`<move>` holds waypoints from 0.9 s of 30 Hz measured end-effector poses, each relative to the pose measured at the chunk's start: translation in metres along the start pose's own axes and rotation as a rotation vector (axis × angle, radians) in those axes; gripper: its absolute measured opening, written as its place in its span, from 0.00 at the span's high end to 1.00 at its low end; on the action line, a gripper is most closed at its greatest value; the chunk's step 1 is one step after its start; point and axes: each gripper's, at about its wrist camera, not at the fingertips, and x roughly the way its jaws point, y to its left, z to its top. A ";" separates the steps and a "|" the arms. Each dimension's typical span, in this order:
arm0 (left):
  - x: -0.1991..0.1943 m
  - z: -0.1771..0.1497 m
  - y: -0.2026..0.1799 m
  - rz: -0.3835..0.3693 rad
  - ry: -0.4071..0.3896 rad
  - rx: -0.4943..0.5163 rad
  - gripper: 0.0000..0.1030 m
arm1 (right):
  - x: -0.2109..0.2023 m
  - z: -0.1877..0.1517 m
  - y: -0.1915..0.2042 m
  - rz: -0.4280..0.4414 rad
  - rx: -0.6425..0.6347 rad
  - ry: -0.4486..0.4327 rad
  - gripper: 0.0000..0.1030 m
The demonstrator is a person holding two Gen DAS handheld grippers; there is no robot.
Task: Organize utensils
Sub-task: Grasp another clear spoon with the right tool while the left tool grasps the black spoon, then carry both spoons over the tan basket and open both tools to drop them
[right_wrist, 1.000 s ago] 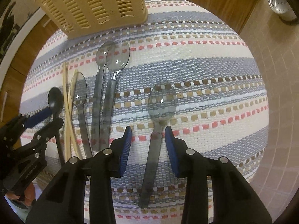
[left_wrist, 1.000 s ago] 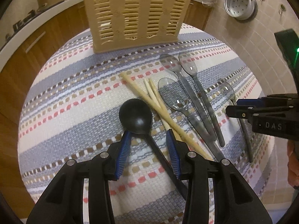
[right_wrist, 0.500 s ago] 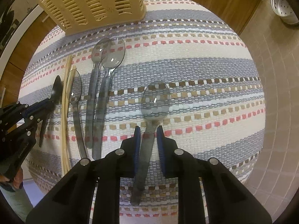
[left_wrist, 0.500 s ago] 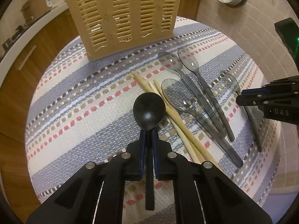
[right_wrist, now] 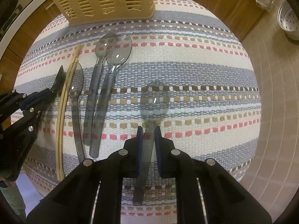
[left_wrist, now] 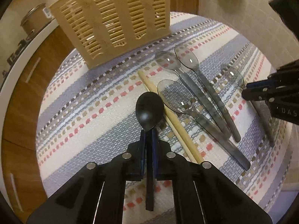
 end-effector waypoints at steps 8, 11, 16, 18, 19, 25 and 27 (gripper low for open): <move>-0.046 -0.007 0.037 -0.155 -0.269 -0.185 0.96 | -0.031 -0.020 0.008 0.073 -0.020 -0.146 0.90; -0.061 0.003 0.042 -0.178 -0.368 -0.235 0.96 | -0.049 -0.019 0.011 0.080 -0.022 -0.216 0.90; -0.090 0.014 0.053 -0.203 -0.529 -0.293 0.96 | -0.084 -0.013 0.010 0.089 -0.035 -0.341 0.90; -0.101 0.021 0.058 -0.200 -0.599 -0.309 0.96 | -0.097 -0.006 0.004 0.090 -0.046 -0.395 0.90; -0.105 0.023 0.060 -0.201 -0.625 -0.316 0.96 | -0.107 -0.002 0.006 0.088 -0.050 -0.432 0.90; -0.138 0.053 0.073 -0.188 -0.825 -0.345 0.96 | -0.154 0.024 0.008 0.102 -0.038 -0.655 0.90; -0.147 0.065 0.076 -0.162 -0.894 -0.351 0.96 | -0.171 0.035 0.006 0.105 -0.025 -0.748 0.90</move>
